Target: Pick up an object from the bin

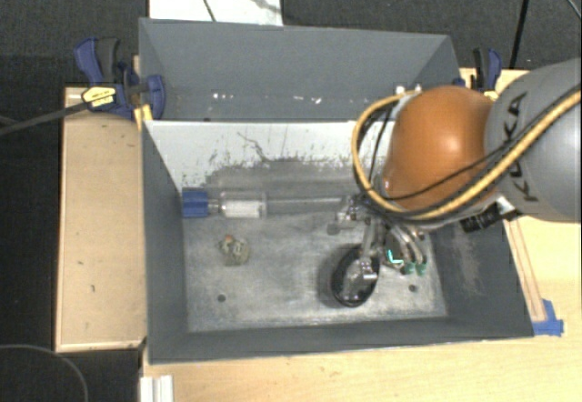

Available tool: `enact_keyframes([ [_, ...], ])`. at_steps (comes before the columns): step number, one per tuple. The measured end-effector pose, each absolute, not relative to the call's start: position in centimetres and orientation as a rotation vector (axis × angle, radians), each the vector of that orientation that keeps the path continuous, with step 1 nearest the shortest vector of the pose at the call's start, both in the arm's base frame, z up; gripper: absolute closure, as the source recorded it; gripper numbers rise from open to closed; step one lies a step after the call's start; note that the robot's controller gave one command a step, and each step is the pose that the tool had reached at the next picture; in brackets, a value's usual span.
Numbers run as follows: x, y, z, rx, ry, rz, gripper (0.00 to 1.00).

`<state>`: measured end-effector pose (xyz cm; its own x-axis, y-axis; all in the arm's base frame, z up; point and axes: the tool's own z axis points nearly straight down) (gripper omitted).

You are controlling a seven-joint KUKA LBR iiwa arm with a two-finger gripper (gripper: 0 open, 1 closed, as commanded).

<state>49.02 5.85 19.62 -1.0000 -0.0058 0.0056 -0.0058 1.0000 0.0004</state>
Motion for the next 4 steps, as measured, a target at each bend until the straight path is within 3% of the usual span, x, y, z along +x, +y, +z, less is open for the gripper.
enact_keyframes([
  [1,51.0,-0.4,9.7,-0.234,-3.128,0.002,0.00],
  [2,51.1,-0.2,10.0,-0.235,-3.133,-0.001,1.00],
  [3,51.1,-0.2,10.0,-0.228,-3.134,-0.001,0.00],
  [4,48.2,-6.3,11.6,0.017,-3.140,0.003,0.00],
])
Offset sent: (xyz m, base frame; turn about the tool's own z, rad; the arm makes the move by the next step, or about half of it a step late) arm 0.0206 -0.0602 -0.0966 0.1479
